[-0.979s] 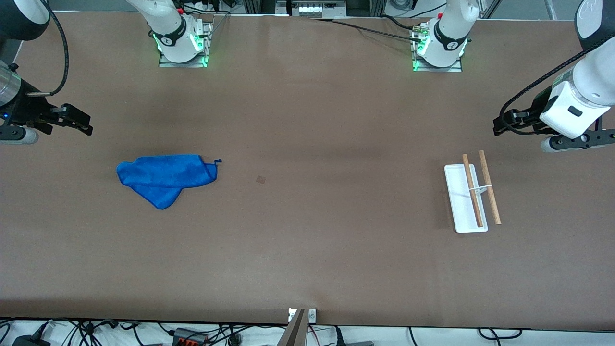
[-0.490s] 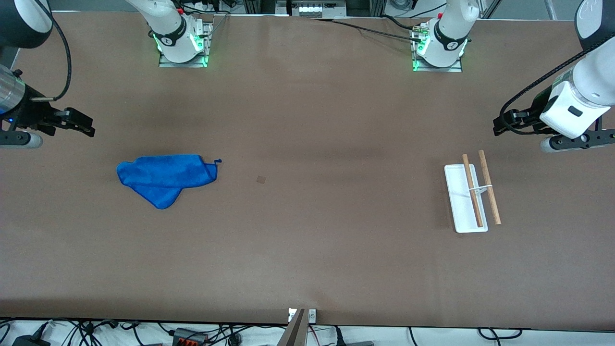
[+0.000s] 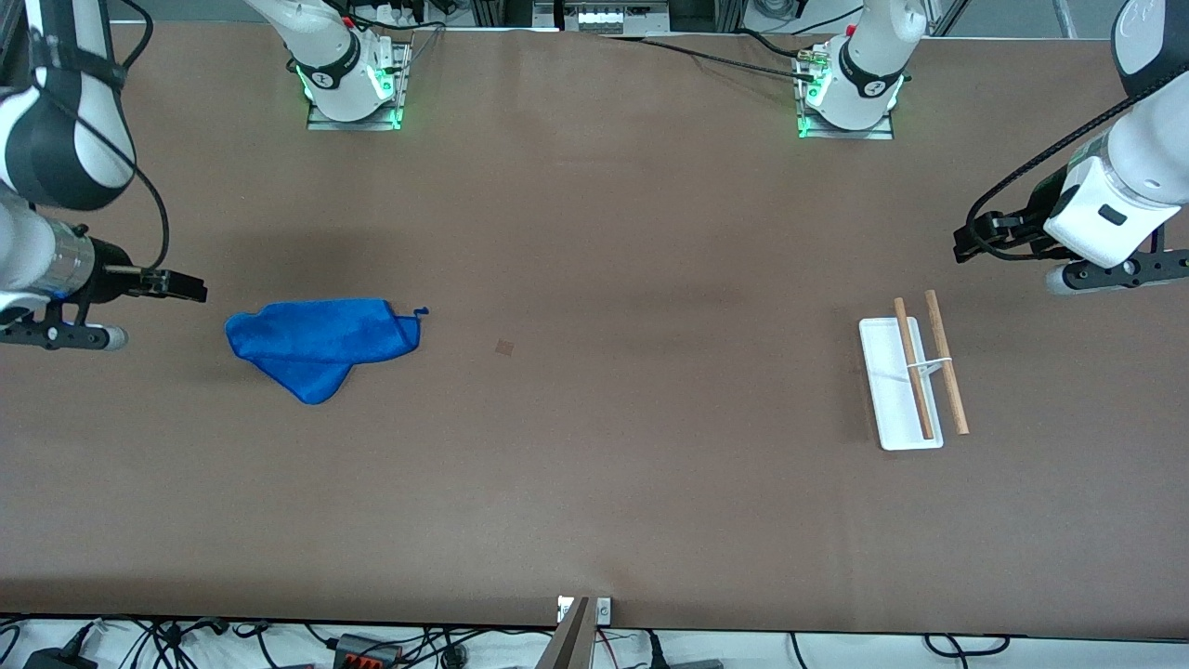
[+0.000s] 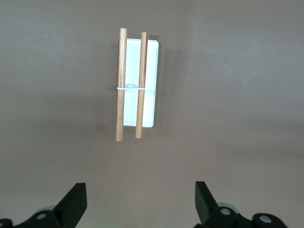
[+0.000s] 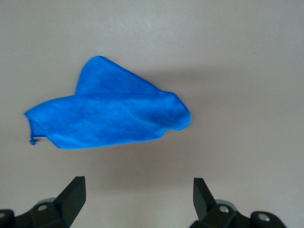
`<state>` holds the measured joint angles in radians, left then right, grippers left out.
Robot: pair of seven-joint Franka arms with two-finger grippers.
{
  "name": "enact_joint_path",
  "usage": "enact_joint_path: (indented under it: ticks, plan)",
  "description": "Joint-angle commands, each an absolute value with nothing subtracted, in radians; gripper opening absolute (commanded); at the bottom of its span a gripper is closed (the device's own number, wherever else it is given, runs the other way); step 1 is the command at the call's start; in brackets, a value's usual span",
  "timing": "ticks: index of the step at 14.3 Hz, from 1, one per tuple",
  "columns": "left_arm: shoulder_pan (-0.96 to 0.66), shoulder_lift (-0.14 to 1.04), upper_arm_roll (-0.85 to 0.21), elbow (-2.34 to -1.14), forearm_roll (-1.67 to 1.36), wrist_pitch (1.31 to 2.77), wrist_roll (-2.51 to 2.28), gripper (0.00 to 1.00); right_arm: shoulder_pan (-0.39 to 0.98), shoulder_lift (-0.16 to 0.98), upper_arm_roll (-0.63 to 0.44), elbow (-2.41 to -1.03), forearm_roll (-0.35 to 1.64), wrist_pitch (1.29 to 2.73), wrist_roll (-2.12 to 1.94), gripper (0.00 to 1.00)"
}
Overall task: Pass towel and hang on rack
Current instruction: 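Lower the right gripper onto the towel corner and close it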
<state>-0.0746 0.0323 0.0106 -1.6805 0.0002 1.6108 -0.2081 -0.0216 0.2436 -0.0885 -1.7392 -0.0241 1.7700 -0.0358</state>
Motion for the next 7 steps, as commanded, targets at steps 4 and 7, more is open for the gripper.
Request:
enact_joint_path:
  ticks: [4,7]
  plan:
    - [-0.069,0.025,0.009,-1.674,0.011,1.597,-0.186,1.00,-0.090,0.403,-0.078,-1.735,-0.014,1.839,-0.245,1.00]
    - [-0.069,0.025,0.009,-1.674,0.011,1.597,-0.186,1.00,-0.132,0.483,-0.078,-1.733,-0.011,1.908,-0.487,1.00]
